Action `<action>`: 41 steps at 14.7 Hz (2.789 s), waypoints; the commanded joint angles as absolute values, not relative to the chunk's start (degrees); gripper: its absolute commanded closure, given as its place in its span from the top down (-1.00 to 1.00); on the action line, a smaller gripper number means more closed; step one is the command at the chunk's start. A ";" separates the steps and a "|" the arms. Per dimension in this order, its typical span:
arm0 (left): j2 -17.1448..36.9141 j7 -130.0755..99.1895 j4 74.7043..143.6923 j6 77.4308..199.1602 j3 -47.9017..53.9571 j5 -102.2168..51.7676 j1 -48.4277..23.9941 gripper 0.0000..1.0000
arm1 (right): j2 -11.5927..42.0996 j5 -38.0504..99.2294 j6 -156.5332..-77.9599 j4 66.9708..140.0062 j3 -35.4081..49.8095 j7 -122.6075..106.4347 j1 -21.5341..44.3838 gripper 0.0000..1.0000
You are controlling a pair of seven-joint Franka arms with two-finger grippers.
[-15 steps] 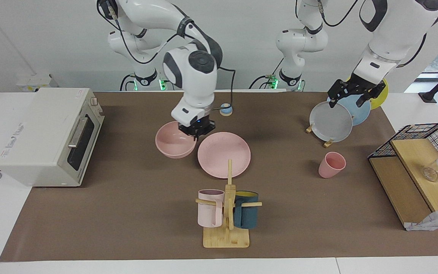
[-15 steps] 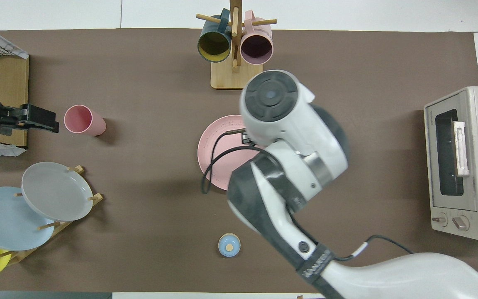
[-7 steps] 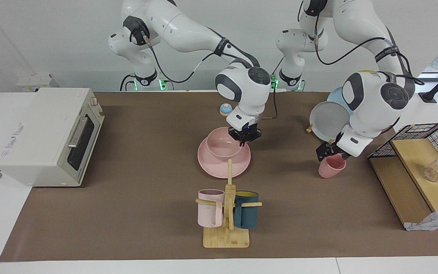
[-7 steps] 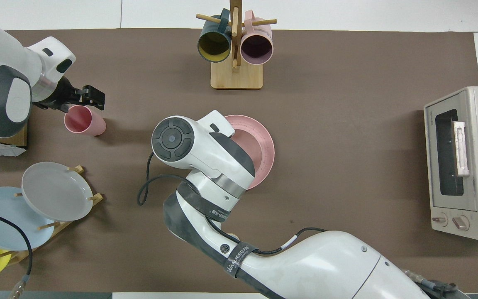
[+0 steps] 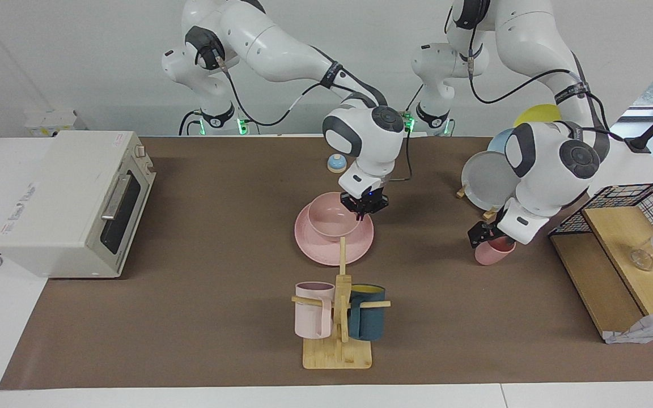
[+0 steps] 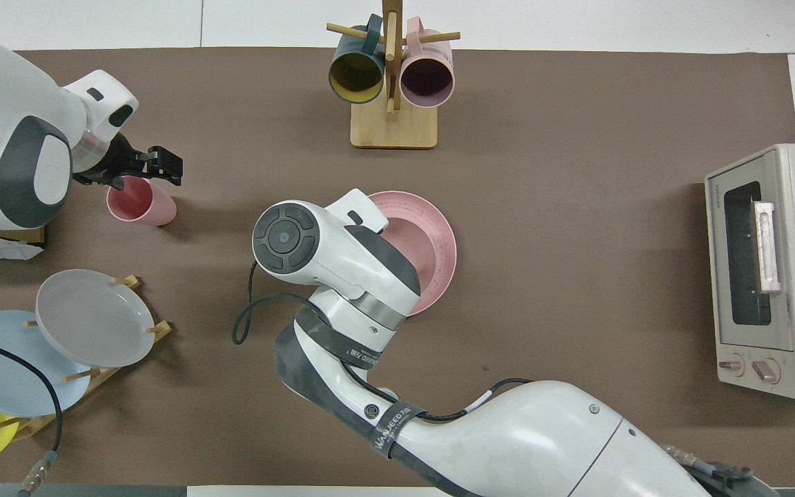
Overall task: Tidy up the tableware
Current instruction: 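Release the bowl onto the plate while the left gripper grasps the cup, then carry the pink cup with the left gripper into the bowl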
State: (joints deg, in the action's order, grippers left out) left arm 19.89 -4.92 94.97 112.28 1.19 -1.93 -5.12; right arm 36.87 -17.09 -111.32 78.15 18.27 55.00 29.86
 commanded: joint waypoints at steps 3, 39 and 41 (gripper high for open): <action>19.16 -8.35 99.39 117.06 1.41 -1.76 -5.01 0.89 | 36.65 -18.02 -111.80 78.23 18.72 56.69 28.92 -0.01; 25.14 -49.57 80.86 106.08 1.93 -3.78 -38.41 -1.00 | 2.64 -0.79 -89.23 92.90 1.14 -1.15 0.79 1.00; 25.31 -50.70 82.43 108.00 1.93 -3.78 -39.28 -1.00 | 1.32 -0.79 -87.72 94.74 1.06 -1.32 0.44 1.00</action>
State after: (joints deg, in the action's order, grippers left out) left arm 26.09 -48.84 79.71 105.10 2.98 -3.91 -37.54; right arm 4.03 -2.47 -88.22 91.40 0.30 -0.31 1.94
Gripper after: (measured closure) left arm 0.952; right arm 0.000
